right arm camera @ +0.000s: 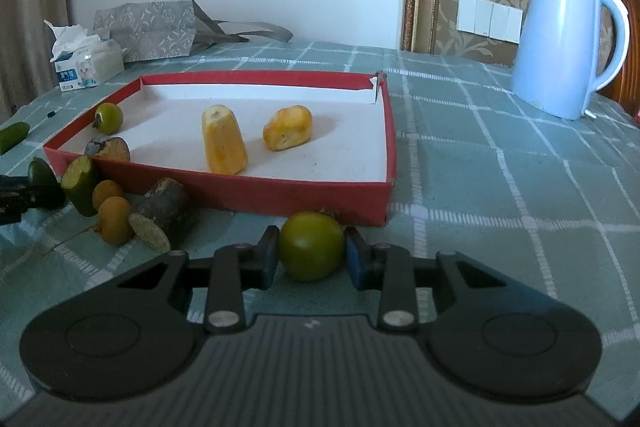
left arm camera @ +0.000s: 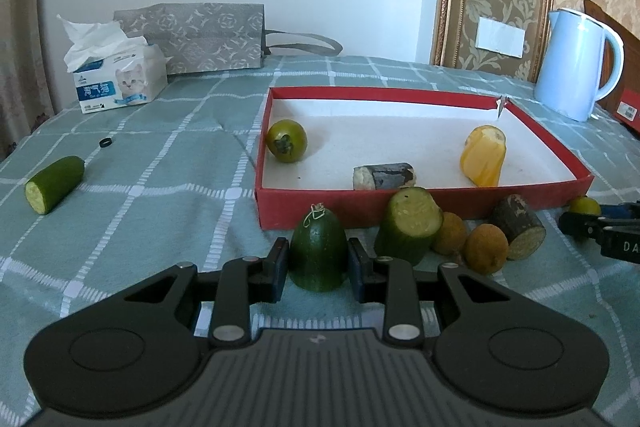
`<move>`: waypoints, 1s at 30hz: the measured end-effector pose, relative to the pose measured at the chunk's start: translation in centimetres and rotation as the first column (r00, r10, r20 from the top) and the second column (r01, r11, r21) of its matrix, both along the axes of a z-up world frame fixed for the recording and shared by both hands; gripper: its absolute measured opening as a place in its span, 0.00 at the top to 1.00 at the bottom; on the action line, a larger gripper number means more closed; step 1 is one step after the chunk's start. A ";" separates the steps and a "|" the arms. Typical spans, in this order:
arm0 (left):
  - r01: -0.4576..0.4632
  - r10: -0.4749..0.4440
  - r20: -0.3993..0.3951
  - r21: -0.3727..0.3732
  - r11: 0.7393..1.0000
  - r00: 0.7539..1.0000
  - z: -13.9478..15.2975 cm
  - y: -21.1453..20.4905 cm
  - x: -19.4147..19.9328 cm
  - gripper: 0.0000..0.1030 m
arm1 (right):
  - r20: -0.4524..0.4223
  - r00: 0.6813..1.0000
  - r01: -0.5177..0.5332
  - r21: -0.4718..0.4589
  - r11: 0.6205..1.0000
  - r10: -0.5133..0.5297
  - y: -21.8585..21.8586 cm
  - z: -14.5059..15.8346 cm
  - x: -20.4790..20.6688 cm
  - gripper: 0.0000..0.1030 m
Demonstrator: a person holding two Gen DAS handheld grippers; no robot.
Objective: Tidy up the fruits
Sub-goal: 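Carry the green chunk into the tray and open the left tool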
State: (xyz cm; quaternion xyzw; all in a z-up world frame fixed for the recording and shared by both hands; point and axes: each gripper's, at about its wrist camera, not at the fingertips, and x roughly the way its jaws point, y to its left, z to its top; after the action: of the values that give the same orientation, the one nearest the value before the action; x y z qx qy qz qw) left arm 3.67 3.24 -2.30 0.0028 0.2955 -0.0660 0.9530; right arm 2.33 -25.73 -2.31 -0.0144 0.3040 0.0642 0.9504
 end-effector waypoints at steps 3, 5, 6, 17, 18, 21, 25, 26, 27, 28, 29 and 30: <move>0.000 0.000 -0.007 -0.004 1.000 1.000 0.6 0.2 -0.1 0.71 | -0.001 1.000 0.000 -0.003 1.000 0.000 0.1 0.0 0.0 0.68; 0.012 -0.012 0.008 -0.008 1.000 1.000 1.4 0.3 -0.3 0.71 | -0.001 1.000 0.000 -0.004 1.000 0.000 0.1 0.0 -0.1 0.68; 0.016 -0.016 0.019 -0.005 1.000 1.000 1.9 0.2 -0.4 0.71 | -0.001 1.000 0.000 -0.005 1.000 0.000 0.1 0.0 -0.1 0.68; 0.082 -0.082 0.083 0.011 0.997 0.993 6.1 -1.8 4.1 0.71 | -0.004 1.000 0.000 -0.009 1.000 0.000 0.3 -0.1 0.0 0.68; 0.080 -0.081 0.078 0.013 0.997 0.994 6.0 -2.2 4.9 0.71 | -0.004 1.000 0.000 -0.009 1.000 0.000 0.2 -0.1 0.0 0.68; 0.094 -0.096 0.060 0.033 0.995 0.994 5.6 -3.6 7.7 0.71 | -0.005 1.000 0.000 -0.007 1.000 0.000 0.2 -0.1 0.0 0.68; 0.104 -0.107 0.032 0.067 0.992 0.994 4.4 -5.3 10.7 0.71 | -0.005 1.000 0.001 -0.008 1.000 -0.001 0.2 -0.1 0.0 0.68; 0.106 -0.108 0.020 0.074 0.992 0.994 4.1 -5.6 11.4 0.70 | -0.005 1.000 0.000 -0.008 1.000 0.000 0.2 -0.1 0.0 0.68; 0.106 -0.106 0.006 0.077 0.991 0.994 3.8 -5.9 11.9 0.70 | -0.005 1.000 0.000 -0.008 1.000 0.000 0.2 -0.1 0.0 0.68; 0.101 -0.101 -0.003 0.075 0.992 0.995 3.6 -6.1 12.3 0.69 | -0.005 1.000 0.000 -0.008 1.000 -0.001 0.2 -0.1 0.0 0.68; 0.100 -0.100 -0.008 0.072 0.992 0.995 3.4 -6.2 12.6 0.60 | -0.005 1.000 0.000 -0.008 1.000 0.000 0.2 -0.1 0.0 0.68; 0.099 -0.099 -0.012 0.072 0.992 0.995 3.1 -6.3 12.8 0.53 | -0.005 1.000 0.000 -0.008 1.000 0.000 0.2 -0.1 0.0 0.68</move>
State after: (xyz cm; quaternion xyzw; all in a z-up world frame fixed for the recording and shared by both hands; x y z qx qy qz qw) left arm 16.46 -3.03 0.85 0.0518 0.3012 -0.1025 0.9466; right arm 2.37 -25.52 -2.40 -0.0180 0.3064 0.0627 0.9496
